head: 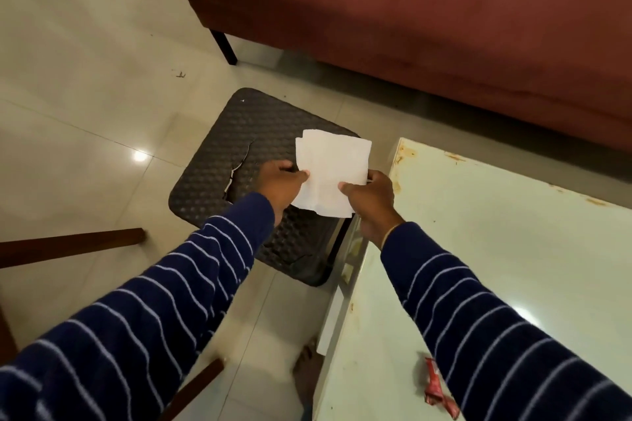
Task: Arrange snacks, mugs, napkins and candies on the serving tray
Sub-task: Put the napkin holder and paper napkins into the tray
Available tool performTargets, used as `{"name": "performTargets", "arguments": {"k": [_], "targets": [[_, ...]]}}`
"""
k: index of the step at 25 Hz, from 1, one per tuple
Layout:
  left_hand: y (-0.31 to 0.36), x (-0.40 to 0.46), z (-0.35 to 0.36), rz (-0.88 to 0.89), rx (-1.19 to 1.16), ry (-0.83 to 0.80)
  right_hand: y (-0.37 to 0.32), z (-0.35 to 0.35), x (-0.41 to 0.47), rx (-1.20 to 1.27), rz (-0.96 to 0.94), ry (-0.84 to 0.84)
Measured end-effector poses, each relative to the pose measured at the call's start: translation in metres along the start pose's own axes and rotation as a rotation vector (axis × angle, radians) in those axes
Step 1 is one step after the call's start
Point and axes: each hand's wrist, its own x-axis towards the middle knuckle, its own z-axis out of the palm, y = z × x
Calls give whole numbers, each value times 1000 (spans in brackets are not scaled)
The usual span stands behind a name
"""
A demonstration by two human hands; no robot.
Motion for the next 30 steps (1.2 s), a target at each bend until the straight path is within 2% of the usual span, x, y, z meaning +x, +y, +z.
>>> {"name": "performTargets", "arguments": {"k": [5, 8, 12, 15, 19, 23, 26, 30], "targets": [[6, -75, -15, -89, -311, -219, -28, -57, -65, 238, 130, -310], [21, -158, -25, -94, -459, -281, -60, -115, -130, 348, 145, -382], [53, -278, -11, -139, -605, -603, -99, -193, -225, 476, 71, -462], [88, -362, 11, -80, -711, -736, -121, -255, -294, 440, -27, -496], [140, -451, 38, 179, -363, -573, -135, -342, -362, 252, -182, -375], [175, -534, 76, 381, -191, -514, -135, -434, -409, 112, -373, -203], [184, -585, 119, 482, -84, -512, -124, -504, -432, 96, -469, -122], [193, -638, 168, 590, -48, -578, -108, -577, -453, 177, -466, -98]]}}
